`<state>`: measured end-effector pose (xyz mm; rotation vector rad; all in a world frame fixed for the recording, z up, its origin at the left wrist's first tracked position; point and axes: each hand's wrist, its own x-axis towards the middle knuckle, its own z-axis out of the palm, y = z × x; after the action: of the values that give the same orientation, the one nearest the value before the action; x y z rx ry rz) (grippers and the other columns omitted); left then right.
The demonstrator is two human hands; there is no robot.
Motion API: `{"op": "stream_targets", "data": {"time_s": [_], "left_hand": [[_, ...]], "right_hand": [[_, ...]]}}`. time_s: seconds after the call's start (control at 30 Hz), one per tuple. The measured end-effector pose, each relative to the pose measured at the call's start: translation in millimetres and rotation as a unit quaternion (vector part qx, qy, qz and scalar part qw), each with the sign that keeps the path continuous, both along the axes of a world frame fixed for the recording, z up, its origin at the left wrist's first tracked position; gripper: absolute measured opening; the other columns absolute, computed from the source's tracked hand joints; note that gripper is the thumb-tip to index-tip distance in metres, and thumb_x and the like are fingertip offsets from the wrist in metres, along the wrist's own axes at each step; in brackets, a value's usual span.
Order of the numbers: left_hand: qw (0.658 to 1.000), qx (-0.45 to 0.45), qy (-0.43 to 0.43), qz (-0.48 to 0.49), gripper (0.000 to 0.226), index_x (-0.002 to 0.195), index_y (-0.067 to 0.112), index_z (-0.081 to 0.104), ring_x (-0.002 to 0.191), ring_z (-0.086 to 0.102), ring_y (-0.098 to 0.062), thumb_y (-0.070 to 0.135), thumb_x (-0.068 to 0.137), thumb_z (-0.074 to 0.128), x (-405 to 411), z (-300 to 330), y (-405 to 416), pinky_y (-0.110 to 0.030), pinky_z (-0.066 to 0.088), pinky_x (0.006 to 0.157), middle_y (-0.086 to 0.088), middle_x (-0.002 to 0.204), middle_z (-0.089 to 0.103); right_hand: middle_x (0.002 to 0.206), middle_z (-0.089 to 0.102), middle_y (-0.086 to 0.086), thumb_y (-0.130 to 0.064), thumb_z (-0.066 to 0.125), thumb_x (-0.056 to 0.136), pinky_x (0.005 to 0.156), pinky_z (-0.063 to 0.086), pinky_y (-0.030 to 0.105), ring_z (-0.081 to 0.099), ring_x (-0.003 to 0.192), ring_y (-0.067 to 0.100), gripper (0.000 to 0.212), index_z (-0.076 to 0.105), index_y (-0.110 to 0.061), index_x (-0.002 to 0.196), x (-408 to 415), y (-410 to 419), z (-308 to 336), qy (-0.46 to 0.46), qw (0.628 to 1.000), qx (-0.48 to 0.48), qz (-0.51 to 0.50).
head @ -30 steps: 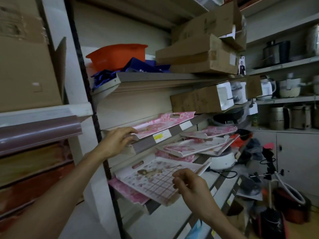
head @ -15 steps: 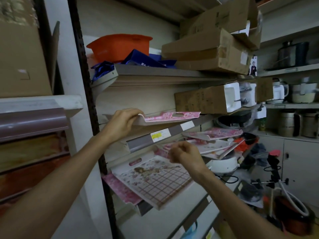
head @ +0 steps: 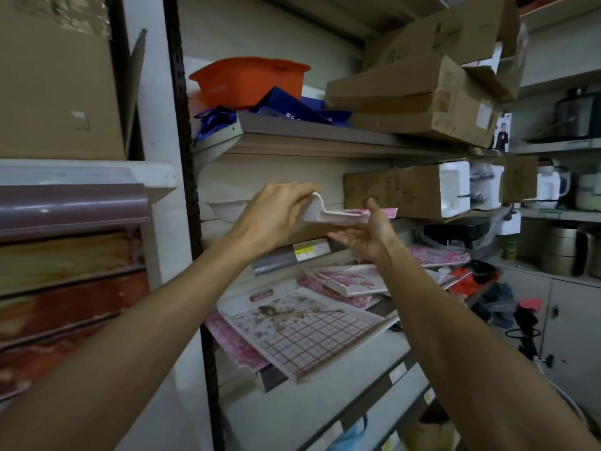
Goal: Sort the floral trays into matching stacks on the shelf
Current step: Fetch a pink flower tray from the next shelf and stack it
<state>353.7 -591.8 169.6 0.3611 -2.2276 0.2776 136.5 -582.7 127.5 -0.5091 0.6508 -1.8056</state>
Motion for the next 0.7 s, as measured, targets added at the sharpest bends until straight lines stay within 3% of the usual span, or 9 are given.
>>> {"op": "stream_targets", "data": {"time_s": [0.07, 0.13, 0.2, 0.27, 0.33, 0.43, 0.6, 0.7], "left_hand": [[1.0, 0.0, 0.008, 0.001, 0.026, 0.107, 0.017, 0.066, 0.096, 0.065, -0.021, 0.018, 0.094, 0.044, 0, -7, 12, -0.042, 0.052, 0.081, -0.001, 0.103, 0.071], [1.0, -0.003, 0.012, 0.013, 0.029, 0.108, 0.018, 0.065, 0.096, 0.064, -0.024, 0.02, 0.093, 0.04, 0, -14, 23, -0.043, 0.052, 0.081, -0.002, 0.105, 0.071], [1.0, 0.0, 0.015, 0.024, 0.029, 0.111, 0.019, 0.064, 0.096, 0.062, -0.026, 0.017, 0.094, 0.041, 2, -20, 31, -0.043, 0.051, 0.082, -0.002, 0.107, 0.07], [0.999, -0.003, 0.016, 0.027, 0.032, 0.115, 0.018, 0.064, 0.097, 0.061, -0.027, 0.014, 0.093, 0.042, 6, -27, 40, -0.043, 0.051, 0.082, -0.002, 0.111, 0.07], [1.0, -0.022, 0.008, 0.021, 0.035, 0.118, 0.017, 0.066, 0.1, 0.062, -0.027, 0.016, 0.092, 0.042, 12, -36, 53, -0.042, 0.052, 0.084, -0.002, 0.114, 0.071], [0.998, -0.057, -0.03, -0.004, 0.033, 0.12, 0.016, 0.066, 0.107, 0.064, -0.021, 0.011, 0.091, 0.052, 23, -58, 72, -0.043, 0.054, 0.088, -0.001, 0.116, 0.071], [0.995, 0.022, -0.054, -0.079, 0.038, 0.119, 0.02, 0.066, 0.102, 0.061, -0.003, 0.007, 0.091, 0.045, 35, -83, 95, -0.027, 0.053, 0.087, 0.007, 0.112, 0.069], [0.988, 0.103, 0.004, -0.115, 0.033, 0.108, 0.017, 0.073, 0.092, 0.064, 0.002, 0.001, 0.091, 0.05, 40, -85, 106, -0.012, 0.05, 0.079, 0.008, 0.101, 0.073]], "right_hand": [[0.121, 0.053, 0.032, -0.043, 0.043, 0.1, 0.085, 0.053, 0.061, 0.058, 0.11, 0.046, 0.054, 0.042, 0.003, 0.129, 2, 1, 4, -0.004, 1.0, 0.004, -0.007], [0.124, 0.054, 0.03, -0.032, 0.04, 0.103, 0.068, 0.053, 0.065, 0.059, 0.097, 0.044, 0.044, 0.042, 0.002, 0.131, 8, 4, 9, 0.013, 0.999, 0.026, -0.034], [0.132, 0.052, 0.029, -0.017, 0.037, 0.103, 0.058, 0.053, 0.063, 0.059, 0.097, 0.045, 0.039, 0.041, 0.001, 0.138, 13, 5, 12, 0.053, 0.995, 0.056, -0.058], [0.132, 0.053, 0.027, -0.007, 0.031, 0.102, 0.065, 0.051, 0.063, 0.059, 0.098, 0.043, 0.036, 0.043, 0.002, 0.135, 20, 13, 13, 0.067, 0.993, 0.068, -0.071], [0.13, 0.054, 0.027, -0.003, 0.026, 0.103, 0.084, 0.047, 0.059, 0.057, 0.106, 0.04, 0.032, 0.044, 0.002, 0.128, 25, 29, 11, 0.064, 0.993, 0.064, -0.078], [0.133, 0.052, 0.026, -0.002, 0.025, 0.103, 0.101, 0.038, 0.057, 0.05, 0.127, 0.04, 0.028, 0.043, -0.001, 0.124, 21, 49, -1, 0.065, 0.993, 0.062, -0.076], [0.107, 0.062, 0.014, -0.012, 0.031, 0.106, 0.091, 0.044, 0.053, 0.061, 0.089, 0.031, 0.024, 0.054, -0.008, 0.11, 13, 84, -23, 0.118, 0.982, 0.045, -0.142], [0.128, 0.061, 0.018, -0.023, 0.041, 0.103, 0.077, 0.056, 0.046, 0.064, 0.106, 0.035, 0.035, 0.048, -0.003, 0.131, 2, 99, -45, 0.121, 0.976, 0.053, -0.171]]}}
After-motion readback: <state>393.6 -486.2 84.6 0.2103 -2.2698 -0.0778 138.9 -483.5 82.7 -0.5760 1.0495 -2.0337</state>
